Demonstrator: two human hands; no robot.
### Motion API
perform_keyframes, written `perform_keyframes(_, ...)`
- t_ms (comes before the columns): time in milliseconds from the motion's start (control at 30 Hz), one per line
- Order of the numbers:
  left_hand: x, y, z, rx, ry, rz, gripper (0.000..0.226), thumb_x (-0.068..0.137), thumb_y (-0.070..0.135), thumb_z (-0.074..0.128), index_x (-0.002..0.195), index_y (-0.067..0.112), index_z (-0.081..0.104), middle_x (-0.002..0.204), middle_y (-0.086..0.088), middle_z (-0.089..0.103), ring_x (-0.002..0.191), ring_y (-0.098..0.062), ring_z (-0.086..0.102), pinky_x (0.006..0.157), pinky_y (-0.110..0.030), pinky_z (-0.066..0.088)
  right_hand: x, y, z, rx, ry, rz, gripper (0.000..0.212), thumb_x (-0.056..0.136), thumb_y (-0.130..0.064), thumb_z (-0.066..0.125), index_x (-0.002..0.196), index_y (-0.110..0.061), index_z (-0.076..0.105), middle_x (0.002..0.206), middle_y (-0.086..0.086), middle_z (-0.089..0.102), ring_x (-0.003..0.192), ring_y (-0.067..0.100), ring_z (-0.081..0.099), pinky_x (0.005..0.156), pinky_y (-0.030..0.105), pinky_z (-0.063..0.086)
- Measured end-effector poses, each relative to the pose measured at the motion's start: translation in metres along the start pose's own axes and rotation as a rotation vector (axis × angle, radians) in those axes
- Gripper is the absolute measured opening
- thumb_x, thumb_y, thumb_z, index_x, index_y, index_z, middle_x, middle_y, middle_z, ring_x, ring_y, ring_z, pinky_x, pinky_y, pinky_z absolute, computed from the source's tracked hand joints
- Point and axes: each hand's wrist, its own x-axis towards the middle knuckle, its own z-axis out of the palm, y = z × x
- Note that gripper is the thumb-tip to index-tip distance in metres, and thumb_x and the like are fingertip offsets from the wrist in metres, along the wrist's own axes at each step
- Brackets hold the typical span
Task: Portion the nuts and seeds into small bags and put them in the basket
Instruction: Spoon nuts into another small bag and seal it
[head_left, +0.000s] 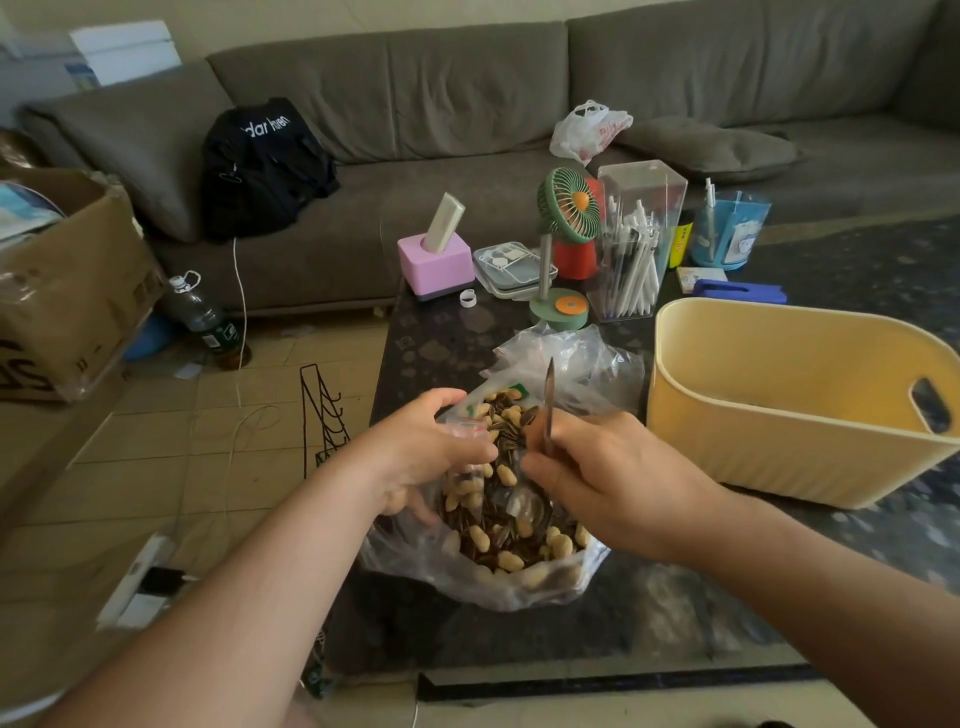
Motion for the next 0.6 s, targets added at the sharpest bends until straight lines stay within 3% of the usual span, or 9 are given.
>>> perform_keyframes(167,0.003,0.001,0.013,-0.123,-0.002,0.026,0.088,0.088,0.015,0.085,0.158,0.042,0.039,0.138,0.002,0.063,0.115,-0.028,0.061,0.060,-0.055,0.061,-0.003,-0.007,0.017,0.165,0.030,0.123,0.011,0.106,-0.043,0.051,0.098,-0.036,0.054,0.072,-0.010,0.067,0.069,0.007,0.067,0.066,0.036,0.056)
perform_keyframes(233,0.004,0.003,0.015,-0.223,0.018,0.051,0.083,0.088,0.011,0.084,0.155,0.038,0.044,0.135,0.000,0.068,0.117,-0.029,0.062,0.068,-0.063,0.064,-0.002,-0.008,0.018,0.199,0.044,0.211,0.011,0.107,-0.040,0.051,0.098,-0.036,0.055,0.074,-0.009,0.068,0.070,0.006,0.068,0.067,0.033,0.057)
perform_keyframes(333,0.003,0.003,0.015,-0.204,0.056,0.131,0.078,0.087,0.013,0.087,0.148,0.041,0.048,0.123,0.002,0.076,0.112,-0.024,0.071,0.076,-0.060,0.066,0.001,-0.001,0.019,0.322,0.074,0.413,0.018,0.109,-0.031,0.050,0.096,-0.027,0.061,0.079,-0.003,0.072,0.070,0.008,0.071,0.071,0.032,0.061)
perform_keyframes(400,0.001,0.001,0.013,-0.108,0.116,0.210,0.082,0.079,0.022,0.094,0.142,0.047,0.049,0.114,0.005,0.080,0.104,-0.022,0.077,0.081,-0.058,0.066,0.004,0.004,0.020,0.509,0.110,0.564,0.018,0.109,-0.030,0.051,0.099,-0.021,0.063,0.083,0.003,0.075,0.068,0.014,0.074,0.071,0.037,0.064)
perform_keyframes(500,0.002,-0.002,0.007,-0.016,0.192,0.309,0.079,0.056,0.052,0.093,0.122,0.060,0.049,0.117,0.008,0.079,0.101,-0.020,0.078,0.093,-0.056,0.062,0.007,0.008,0.024,0.805,0.143,0.730,0.015,0.110,-0.026,0.051,0.106,-0.015,0.061,0.085,0.012,0.075,0.066,0.023,0.073,0.069,0.038,0.064)
perform_keyframes(600,0.002,-0.002,-0.002,0.030,0.234,0.369,0.071,0.057,0.061,0.089,0.113,0.050,0.047,0.117,0.013,0.078,0.103,-0.016,0.077,0.095,-0.051,0.061,0.008,0.008,0.022,0.919,0.141,0.769,0.015,0.111,-0.023,0.049,0.107,-0.011,0.059,0.083,0.015,0.071,0.064,0.024,0.070,0.063,0.034,0.061)
